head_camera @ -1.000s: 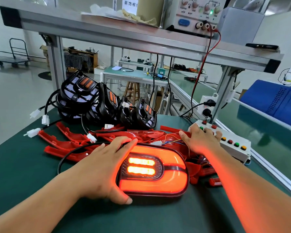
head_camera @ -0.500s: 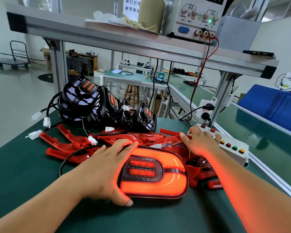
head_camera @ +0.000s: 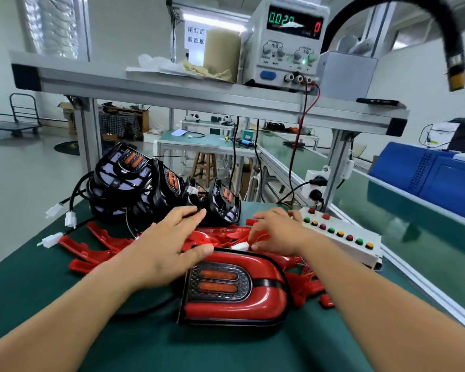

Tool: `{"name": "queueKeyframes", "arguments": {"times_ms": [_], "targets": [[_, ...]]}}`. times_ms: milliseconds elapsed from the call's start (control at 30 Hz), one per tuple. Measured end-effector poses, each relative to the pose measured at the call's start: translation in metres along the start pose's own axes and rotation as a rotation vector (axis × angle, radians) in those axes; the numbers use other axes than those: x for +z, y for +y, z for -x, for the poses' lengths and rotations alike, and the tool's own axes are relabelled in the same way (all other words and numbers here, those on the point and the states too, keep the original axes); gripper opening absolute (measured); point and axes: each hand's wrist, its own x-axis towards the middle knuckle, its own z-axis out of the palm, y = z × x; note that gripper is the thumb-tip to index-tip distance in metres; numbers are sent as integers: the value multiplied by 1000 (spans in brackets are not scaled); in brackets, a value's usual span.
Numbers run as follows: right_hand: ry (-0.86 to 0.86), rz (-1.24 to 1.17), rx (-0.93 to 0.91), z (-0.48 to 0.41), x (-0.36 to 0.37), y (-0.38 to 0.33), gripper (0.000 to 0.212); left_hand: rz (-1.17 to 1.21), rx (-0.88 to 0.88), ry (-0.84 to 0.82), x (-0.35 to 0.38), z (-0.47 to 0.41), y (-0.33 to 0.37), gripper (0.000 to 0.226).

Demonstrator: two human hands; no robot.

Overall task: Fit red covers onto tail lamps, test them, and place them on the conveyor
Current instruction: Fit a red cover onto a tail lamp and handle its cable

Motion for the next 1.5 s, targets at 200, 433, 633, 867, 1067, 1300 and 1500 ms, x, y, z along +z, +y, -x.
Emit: {"name": "queueKeyframes", "arguments": {"times_ms": [200, 433, 633, 867, 1067, 1300, 1500], "targets": [[78, -9, -17, 3, 5, -8, 11, -162, 38, -27, -9, -61, 16, 46], [236, -73, -108, 10, 0, -9, 12, -192, 60, -180, 25, -95, 43, 39], [303, -154, -140, 16, 5, -11, 14, -91, 26, -165, 41, -101, 44, 36], [297, -165, -152, 17, 8, -11, 21, -113, -7, -197, 45, -106, 45, 28], [242, -203, -147, 19, 9, -13, 23, -101, -28, -236, 46, -106, 44, 20], [208, -152, -87, 19, 9, -3, 23, -100, -12, -239, 42, -105, 35, 47], [180, 23, 15, 17, 10, -4, 41, -3, -12, -245, 36, -102, 35, 58]]}}
